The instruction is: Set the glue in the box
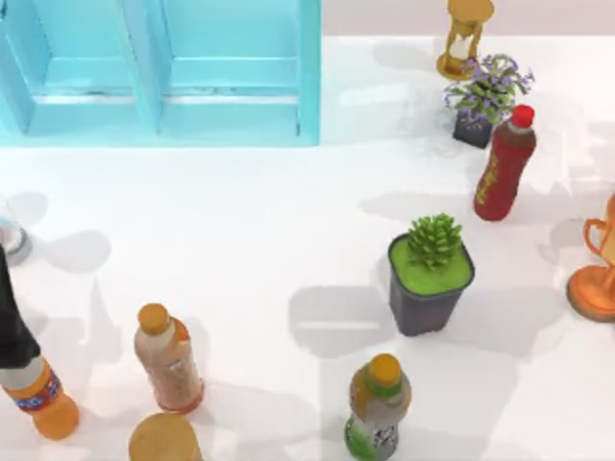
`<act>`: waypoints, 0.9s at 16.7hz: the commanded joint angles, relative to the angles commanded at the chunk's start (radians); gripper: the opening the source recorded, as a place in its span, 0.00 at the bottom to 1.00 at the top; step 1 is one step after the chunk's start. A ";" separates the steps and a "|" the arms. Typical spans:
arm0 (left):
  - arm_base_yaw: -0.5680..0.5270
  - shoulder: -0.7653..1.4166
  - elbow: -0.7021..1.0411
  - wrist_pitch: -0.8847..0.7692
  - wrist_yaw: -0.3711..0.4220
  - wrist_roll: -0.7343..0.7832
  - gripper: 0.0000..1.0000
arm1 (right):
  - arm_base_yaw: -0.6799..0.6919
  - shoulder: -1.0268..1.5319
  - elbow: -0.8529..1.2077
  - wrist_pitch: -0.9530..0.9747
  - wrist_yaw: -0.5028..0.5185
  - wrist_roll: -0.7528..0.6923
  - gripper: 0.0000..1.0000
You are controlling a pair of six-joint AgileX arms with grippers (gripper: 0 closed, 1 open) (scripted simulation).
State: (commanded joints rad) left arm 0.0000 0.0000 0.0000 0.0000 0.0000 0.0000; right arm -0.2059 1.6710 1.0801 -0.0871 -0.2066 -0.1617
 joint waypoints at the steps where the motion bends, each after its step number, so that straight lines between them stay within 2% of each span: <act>1: 0.000 0.000 0.000 0.000 0.000 0.000 1.00 | -0.087 -0.046 -0.094 0.052 -0.062 -0.021 0.00; 5: 0.000 0.000 0.000 0.000 0.000 0.000 1.00 | -0.390 -0.238 -0.438 0.249 -0.315 -0.091 0.00; 9: 0.000 0.000 0.000 0.000 0.000 0.000 1.00 | -0.613 -0.394 -0.698 0.406 -0.526 -0.160 0.00; 12: 0.000 0.000 0.000 0.000 0.000 0.000 1.00 | -0.697 -0.463 -0.788 0.478 -0.609 -0.190 0.00; 15: 0.000 0.000 0.000 0.000 0.000 0.000 1.00 | -0.706 -0.472 -0.798 0.487 -0.619 -0.194 0.00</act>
State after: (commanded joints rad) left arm 0.0000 0.0000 0.0000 0.0000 0.0000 0.0000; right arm -0.9116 1.1993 0.2824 0.3999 -0.8254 -0.3553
